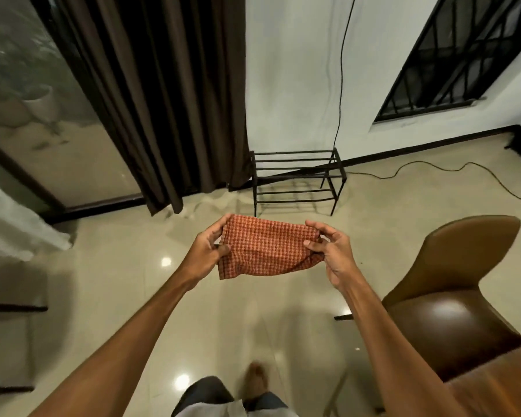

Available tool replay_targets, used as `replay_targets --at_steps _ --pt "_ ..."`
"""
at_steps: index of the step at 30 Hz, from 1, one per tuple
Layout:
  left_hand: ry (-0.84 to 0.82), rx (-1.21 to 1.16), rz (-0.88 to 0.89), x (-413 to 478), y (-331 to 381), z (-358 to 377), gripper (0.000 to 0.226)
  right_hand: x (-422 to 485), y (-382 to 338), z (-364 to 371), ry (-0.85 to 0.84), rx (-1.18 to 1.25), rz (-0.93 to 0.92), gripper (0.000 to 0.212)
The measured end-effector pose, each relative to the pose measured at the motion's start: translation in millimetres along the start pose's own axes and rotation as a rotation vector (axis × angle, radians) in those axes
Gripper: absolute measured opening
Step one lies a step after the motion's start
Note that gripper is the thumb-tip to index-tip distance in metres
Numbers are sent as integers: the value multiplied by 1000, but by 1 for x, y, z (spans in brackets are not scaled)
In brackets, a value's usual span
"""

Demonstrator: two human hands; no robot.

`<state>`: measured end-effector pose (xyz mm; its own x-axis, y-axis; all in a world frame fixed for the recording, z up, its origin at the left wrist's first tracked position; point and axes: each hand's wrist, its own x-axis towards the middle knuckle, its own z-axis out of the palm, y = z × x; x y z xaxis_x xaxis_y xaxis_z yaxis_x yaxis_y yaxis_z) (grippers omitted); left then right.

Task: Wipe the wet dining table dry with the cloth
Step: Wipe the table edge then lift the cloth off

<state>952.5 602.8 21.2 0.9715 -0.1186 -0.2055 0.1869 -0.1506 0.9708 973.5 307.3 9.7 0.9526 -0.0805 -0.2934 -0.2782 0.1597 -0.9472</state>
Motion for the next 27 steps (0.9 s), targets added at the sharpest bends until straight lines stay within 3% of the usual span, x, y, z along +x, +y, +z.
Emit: replay_targets --at_steps 6,13,20,23,27 --pt "-80 35 17 159 0 3 72 139 -19 -2 145 -67 13 46" --pt "-160 161 -6 350 -42 -5 71 312 4 5 337 -429 78 40" --pt "-125 433 -76 538 -92 3 75 494 26 6 346 -611 66 41" --pt "-77 493 -81 612 -131 19 71 578 64 -1 328 -613 66 28" --pt "-3 519 -95 696 -208 45 64 685 137 -20 297 -638 50 28"
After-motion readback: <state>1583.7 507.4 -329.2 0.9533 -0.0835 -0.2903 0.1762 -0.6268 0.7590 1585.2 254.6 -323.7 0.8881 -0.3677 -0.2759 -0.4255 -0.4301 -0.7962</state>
